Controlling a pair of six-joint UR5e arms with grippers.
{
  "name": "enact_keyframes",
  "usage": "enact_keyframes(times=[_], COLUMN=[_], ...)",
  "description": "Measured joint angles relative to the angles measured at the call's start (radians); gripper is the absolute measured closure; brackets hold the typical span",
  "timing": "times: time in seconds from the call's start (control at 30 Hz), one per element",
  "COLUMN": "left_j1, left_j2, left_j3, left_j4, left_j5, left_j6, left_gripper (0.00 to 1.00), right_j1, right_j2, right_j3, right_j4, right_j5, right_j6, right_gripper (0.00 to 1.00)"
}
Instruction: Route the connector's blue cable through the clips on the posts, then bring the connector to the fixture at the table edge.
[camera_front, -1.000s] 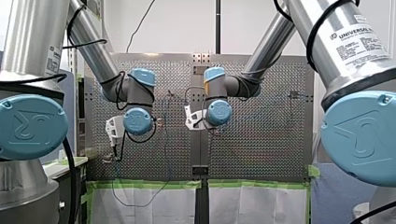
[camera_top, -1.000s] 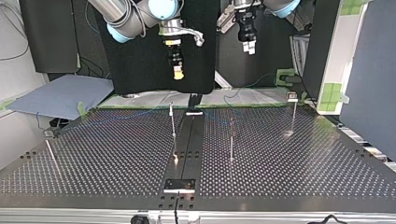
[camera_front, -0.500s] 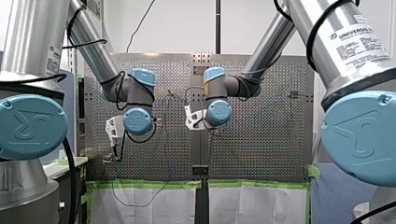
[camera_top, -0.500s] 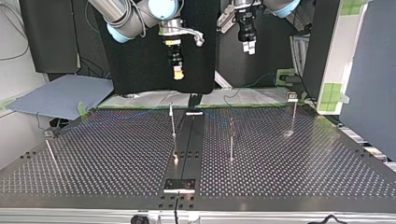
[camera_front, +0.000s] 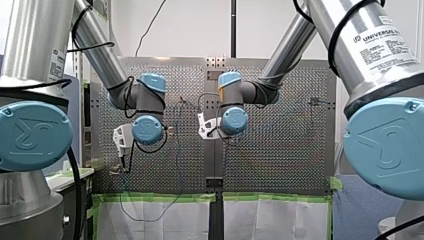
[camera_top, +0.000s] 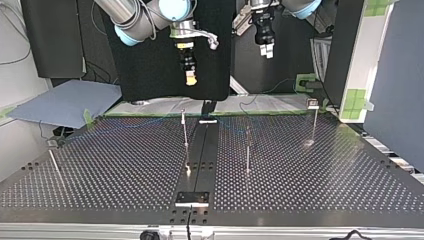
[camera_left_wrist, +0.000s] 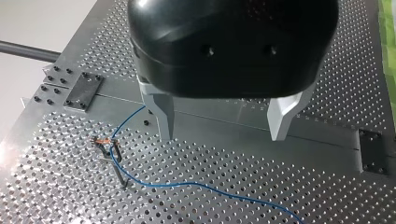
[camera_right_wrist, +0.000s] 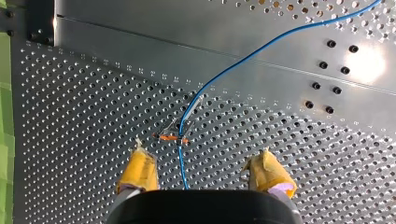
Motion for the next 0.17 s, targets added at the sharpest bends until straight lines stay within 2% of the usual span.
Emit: enact_keyframes(times=[0.17], left_j1=[0.0], left_j2=[0.0], left_j3=[0.0], left_j4=[0.0], left_j5=[0.0], left_j6=[0.0], left_gripper=[0.0], right_j1=[0.0], right_j2=[0.0], right_j3=[0.0], right_j4=[0.0], right_j5=[0.0], right_j6=[0.0], right_gripper=[0.0])
